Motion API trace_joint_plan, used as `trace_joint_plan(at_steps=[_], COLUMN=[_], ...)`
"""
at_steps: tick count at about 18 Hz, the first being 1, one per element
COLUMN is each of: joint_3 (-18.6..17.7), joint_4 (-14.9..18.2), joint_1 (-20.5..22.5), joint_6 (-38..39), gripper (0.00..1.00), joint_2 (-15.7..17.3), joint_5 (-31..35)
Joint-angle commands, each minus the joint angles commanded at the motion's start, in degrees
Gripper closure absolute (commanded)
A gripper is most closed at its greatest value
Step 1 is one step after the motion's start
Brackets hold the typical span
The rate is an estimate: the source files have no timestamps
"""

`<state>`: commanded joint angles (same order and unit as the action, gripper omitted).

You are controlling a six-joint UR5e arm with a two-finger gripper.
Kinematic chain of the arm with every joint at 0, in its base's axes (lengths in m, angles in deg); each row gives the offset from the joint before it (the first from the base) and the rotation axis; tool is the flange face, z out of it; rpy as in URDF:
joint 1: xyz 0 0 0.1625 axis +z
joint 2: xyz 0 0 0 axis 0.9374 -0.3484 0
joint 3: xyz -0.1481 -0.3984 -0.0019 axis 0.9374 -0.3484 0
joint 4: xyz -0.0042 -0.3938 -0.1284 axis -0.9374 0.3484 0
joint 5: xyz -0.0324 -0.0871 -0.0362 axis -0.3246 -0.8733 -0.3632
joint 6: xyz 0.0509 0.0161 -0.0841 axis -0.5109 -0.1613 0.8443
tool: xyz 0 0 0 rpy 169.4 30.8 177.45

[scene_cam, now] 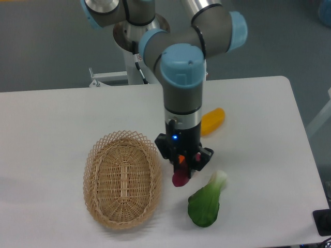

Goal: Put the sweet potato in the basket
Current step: 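Carry the sweet potato over the wicker basket and lower it inside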

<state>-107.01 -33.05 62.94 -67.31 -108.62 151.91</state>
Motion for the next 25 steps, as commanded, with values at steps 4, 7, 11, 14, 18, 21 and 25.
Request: trace_joint_plan(at_steps=[4,7,11,14,18,21,25], joint_3=[-2.63,-4.74,-7.2,-9.22,-8.97,-8.97,-9.32], joint_4=[-1.49,-4.56,-4.75,-4.84,-5.01,-5.01,-4.93], joint_1=[-2.55,-7.28,-8.88,-10.2,-11.87,-12.31,-13.89], joint_6=[6.25,6.0,5.91,5.65,6.0,6.26,6.44], gripper=[0.66,0.66,0.66,0.66,0.66,0.61,0.61], joint_2=[-1.84,-4.3,-5.45,-5.98,-7.91,-8.44,-8.35], joint_5=[1.4,7.98,8.53,8.44,8.53,8.53,8.79])
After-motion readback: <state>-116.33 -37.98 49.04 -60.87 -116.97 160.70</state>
